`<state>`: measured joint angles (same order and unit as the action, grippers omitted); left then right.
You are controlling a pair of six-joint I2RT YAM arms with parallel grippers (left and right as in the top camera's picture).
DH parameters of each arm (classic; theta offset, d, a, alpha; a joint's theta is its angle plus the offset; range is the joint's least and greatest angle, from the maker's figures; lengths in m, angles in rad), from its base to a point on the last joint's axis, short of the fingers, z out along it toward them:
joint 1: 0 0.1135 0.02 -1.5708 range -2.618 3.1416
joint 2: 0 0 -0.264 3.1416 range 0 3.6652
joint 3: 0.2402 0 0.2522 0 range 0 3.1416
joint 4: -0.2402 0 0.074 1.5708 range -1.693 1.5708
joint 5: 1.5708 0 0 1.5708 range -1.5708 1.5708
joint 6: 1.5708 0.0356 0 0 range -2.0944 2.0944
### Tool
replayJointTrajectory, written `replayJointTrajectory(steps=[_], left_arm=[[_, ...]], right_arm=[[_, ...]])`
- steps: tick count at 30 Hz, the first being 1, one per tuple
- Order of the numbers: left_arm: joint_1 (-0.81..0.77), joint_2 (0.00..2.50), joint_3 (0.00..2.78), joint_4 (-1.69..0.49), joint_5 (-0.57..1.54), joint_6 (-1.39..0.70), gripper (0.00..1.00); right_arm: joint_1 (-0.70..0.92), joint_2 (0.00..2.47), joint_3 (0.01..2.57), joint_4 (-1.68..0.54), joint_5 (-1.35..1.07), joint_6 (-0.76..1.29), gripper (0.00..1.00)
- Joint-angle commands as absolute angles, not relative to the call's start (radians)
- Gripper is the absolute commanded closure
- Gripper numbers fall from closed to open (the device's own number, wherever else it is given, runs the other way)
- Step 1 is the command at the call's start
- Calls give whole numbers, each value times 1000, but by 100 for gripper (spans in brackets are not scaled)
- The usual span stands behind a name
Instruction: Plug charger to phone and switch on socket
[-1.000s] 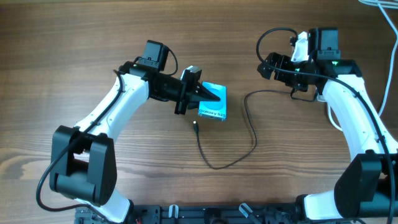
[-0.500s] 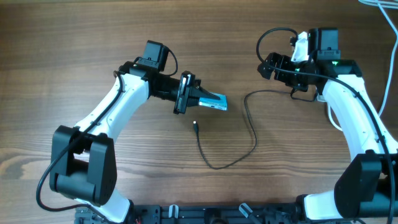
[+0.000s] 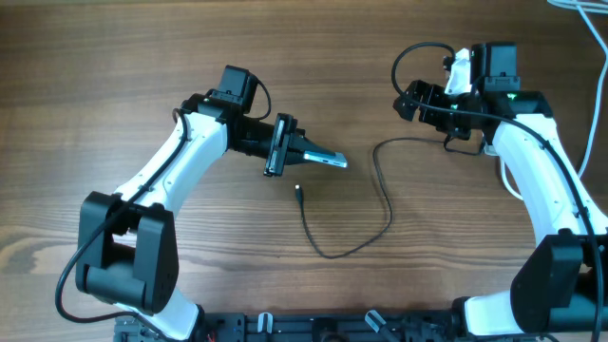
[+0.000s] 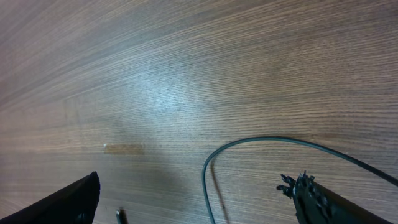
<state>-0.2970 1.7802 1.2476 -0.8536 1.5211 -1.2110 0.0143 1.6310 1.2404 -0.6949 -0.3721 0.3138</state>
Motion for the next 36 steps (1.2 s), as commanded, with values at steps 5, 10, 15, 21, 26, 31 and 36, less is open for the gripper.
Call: replayJointTrajectory(steps=[5, 10, 15, 21, 26, 31, 36], left_arm=[[-340, 1761, 1257, -858, 1573, -1221, 96], [-391, 1760, 1257, -858, 1573, -1221, 96], [-453, 1760, 1257, -863, 1573, -1221, 96], [-464, 1760, 1257, -884, 1573, -1221, 96], [-464, 1760, 1257, -884, 1573, -1221, 96], [-464, 1760, 1257, -884, 1573, -1221, 96], [-464, 1760, 1257, -883, 1572, -1220, 96]], right_arm=[[15, 1633, 1249, -693, -359, 318, 0], [15, 1633, 1249, -693, -359, 318, 0], [15, 1633, 1249, -693, -359, 318, 0], [15, 1633, 1249, -693, -359, 318, 0], [15, 1633, 1249, -693, -359, 318, 0], [15, 1633, 1249, -693, -359, 318, 0], [15, 1633, 1249, -693, -358, 318, 0]])
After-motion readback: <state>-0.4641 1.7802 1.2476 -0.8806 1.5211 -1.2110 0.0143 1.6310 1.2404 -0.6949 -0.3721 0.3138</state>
